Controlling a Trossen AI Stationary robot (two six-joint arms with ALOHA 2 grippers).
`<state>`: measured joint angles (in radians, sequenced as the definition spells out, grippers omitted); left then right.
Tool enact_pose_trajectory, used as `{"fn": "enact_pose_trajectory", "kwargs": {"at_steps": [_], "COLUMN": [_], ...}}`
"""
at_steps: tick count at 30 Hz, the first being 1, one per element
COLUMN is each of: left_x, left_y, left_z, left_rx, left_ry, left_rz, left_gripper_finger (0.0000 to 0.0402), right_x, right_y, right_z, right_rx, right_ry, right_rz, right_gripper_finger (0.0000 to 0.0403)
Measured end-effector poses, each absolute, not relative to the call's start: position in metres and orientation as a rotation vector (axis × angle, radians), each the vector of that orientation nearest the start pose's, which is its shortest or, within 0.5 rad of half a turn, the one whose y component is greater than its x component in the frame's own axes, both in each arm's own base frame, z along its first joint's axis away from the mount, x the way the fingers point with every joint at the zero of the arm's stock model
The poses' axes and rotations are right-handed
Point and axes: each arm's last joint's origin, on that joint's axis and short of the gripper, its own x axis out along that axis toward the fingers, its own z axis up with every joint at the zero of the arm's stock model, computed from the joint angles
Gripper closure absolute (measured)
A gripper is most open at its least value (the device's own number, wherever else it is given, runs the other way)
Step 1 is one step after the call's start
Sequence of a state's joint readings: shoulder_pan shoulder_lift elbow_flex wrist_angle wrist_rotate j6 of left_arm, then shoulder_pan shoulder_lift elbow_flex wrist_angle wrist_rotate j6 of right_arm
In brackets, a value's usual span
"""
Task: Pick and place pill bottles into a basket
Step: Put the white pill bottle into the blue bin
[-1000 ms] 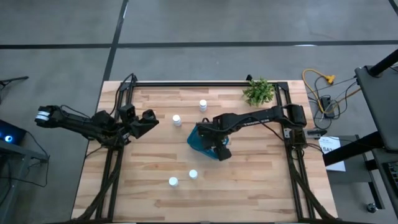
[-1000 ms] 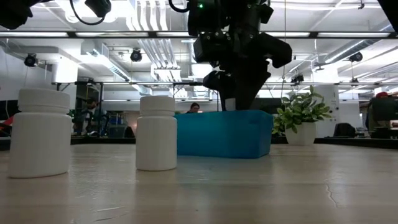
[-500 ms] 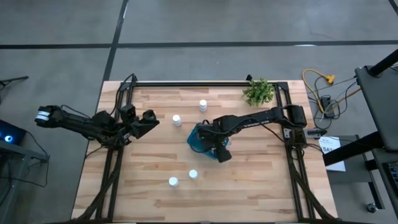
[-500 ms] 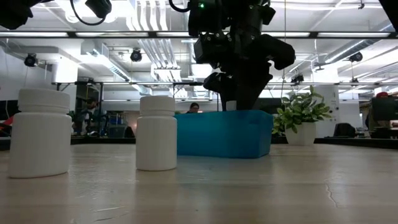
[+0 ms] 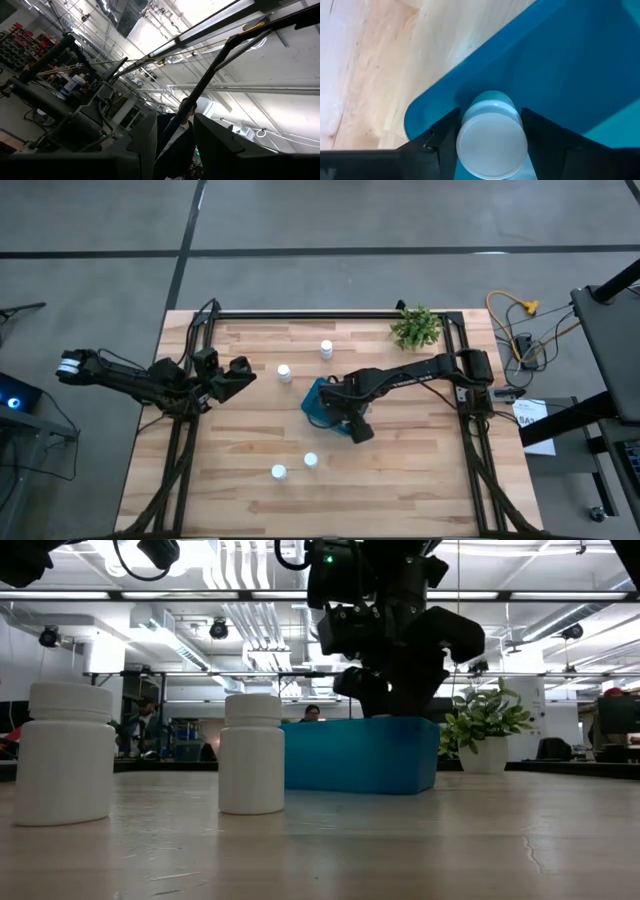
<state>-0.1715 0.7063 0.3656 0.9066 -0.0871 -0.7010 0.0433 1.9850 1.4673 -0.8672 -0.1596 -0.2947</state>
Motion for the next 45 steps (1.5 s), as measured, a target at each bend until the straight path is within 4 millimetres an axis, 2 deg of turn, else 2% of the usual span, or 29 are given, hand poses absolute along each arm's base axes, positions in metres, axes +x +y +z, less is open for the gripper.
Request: {"fn": "enact_pose_trajectory", "kwargs": {"at_steps": [7, 24, 35, 45], "left_x": [0.15, 0.15, 0.15, 0.15], "left_y": [-0.023, -0.023, -0.023, -0.023], "left_z": [0.301, 0.301, 0.301, 0.301], "left_rx": [-0.755, -0.754, -0.754, -0.754], "left_ry": [-0.511, -0.511, -0.51, -0.51], "left_rz": [-0.277, -0.277, -0.277, -0.277], "left_gripper_finger": [0.0289, 0.0289, 0.0289, 0.0289], "right_x": [0.387, 0.388, 0.387, 0.379], "right_y": [0.022, 0.022, 0.022, 0.02], "right_z": [0.182, 0.182, 0.184, 0.207], "right_rx": [-0.156, -0.115, -0.12, -0.127], "right_ry": [1.337, 1.319, 1.324, 1.282], "right_rz": [0.371, 0.411, 0.403, 0.394], "right_gripper_finger": [0.0205, 0.0199, 0.0134, 0.0109]}}
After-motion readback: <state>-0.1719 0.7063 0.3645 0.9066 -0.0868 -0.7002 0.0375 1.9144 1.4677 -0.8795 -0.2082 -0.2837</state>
